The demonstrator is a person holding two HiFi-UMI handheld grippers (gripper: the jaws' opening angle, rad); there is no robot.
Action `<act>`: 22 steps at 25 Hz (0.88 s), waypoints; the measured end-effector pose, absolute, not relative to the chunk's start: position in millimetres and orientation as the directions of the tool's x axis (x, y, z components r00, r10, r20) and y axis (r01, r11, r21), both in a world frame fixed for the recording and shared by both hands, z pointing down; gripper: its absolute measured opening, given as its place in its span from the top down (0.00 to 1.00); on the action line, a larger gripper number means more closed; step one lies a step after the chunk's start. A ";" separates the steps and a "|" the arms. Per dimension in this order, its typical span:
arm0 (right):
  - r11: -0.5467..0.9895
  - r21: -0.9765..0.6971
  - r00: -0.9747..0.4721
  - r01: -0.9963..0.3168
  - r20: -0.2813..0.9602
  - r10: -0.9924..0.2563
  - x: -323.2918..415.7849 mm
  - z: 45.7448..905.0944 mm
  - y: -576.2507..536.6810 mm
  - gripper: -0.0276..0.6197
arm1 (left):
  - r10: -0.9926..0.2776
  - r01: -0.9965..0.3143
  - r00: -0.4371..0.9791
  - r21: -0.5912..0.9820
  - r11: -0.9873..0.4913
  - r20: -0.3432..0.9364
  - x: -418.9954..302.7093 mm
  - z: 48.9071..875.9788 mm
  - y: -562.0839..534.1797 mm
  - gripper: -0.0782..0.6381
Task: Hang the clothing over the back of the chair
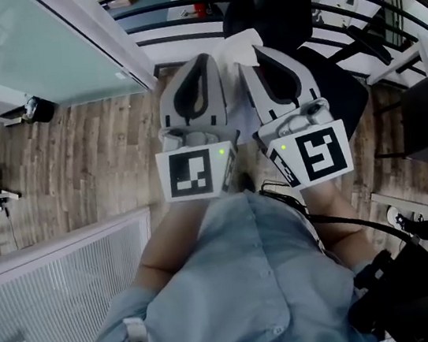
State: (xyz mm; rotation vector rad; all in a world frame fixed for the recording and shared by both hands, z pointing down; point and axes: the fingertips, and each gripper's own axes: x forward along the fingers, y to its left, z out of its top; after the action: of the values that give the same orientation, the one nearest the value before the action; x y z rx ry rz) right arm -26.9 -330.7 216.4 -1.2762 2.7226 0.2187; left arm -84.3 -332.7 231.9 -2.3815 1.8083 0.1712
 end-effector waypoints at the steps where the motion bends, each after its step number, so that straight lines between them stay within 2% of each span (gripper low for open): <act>1: 0.636 0.079 -0.638 -0.768 -0.176 -0.749 -30.0 214.8 -334.1 0.90 | -0.947 -0.964 0.265 -0.046 -0.261 -0.181 -86.9 230.6 -337.1 0.87; 22: 0.556 0.099 -0.564 -0.826 -0.177 -0.806 -123.1 203.8 -476.5 0.90 | -0.912 -0.932 0.356 0.002 -0.364 -0.203 -164.6 219.6 -482.8 0.87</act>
State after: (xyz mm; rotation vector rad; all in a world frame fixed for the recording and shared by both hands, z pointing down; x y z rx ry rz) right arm -123.1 -476.5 203.8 -1.4069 2.6713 0.2601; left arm -164.6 -482.8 219.6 -2.4913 1.7023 0.2575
